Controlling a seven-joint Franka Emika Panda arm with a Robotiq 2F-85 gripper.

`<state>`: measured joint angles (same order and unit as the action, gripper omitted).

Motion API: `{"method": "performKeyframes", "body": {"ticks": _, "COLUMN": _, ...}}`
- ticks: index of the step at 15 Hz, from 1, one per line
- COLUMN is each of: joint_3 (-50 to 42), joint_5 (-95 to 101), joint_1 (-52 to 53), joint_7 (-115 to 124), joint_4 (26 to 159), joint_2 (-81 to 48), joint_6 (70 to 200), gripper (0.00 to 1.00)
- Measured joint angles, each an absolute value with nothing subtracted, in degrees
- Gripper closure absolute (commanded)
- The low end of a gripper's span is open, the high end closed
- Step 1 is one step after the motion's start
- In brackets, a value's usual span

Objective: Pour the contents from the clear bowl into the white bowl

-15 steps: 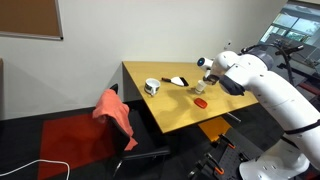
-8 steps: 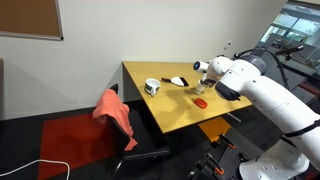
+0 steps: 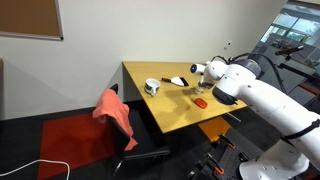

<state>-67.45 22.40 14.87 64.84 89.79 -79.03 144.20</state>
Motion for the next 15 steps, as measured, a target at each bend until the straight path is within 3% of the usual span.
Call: {"method": "performKeyframes", "body": {"ticks": 15, "joint_3": -70.22, "joint_5": 27.97, "joint_1": 18.38, "joint_7": 70.17, "joint_4": 90.14, "joint_2": -84.01, "joint_6": 141.94, "gripper": 0.97}}
